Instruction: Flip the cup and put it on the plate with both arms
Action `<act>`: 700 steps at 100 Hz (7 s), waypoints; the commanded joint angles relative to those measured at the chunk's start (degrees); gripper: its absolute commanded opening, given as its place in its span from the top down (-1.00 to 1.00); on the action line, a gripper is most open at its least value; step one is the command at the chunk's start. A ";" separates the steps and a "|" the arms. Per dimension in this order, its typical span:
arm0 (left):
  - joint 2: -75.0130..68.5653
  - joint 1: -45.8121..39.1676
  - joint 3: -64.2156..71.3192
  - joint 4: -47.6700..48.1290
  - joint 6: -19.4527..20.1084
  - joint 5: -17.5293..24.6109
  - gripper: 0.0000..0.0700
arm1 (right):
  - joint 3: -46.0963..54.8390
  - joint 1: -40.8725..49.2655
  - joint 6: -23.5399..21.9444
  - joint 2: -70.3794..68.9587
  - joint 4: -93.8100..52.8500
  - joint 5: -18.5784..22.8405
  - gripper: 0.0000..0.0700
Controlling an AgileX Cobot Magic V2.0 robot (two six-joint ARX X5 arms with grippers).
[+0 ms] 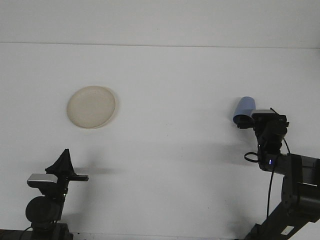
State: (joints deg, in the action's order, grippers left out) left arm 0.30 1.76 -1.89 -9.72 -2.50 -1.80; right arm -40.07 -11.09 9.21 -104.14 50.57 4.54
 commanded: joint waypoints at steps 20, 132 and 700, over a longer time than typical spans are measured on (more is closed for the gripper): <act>-0.07 0.09 1.09 -0.66 -0.28 -0.35 0.97 | -1.11 -0.04 0.94 -1.42 0.20 3.23 0.88; -0.07 0.09 1.07 -0.70 0.68 -0.35 0.97 | -12.90 14.01 -20.96 49.64 -71.78 16.85 0.98; 99.08 43.01 -75.73 56.78 3.04 13.77 0.99 | 10.29 34.51 -6.43 92.78 -72.24 -13.57 0.01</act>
State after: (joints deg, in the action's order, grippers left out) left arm 98.30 44.18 -76.55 46.92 0.54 12.16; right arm -29.26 23.22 3.18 -11.03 -22.35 -9.02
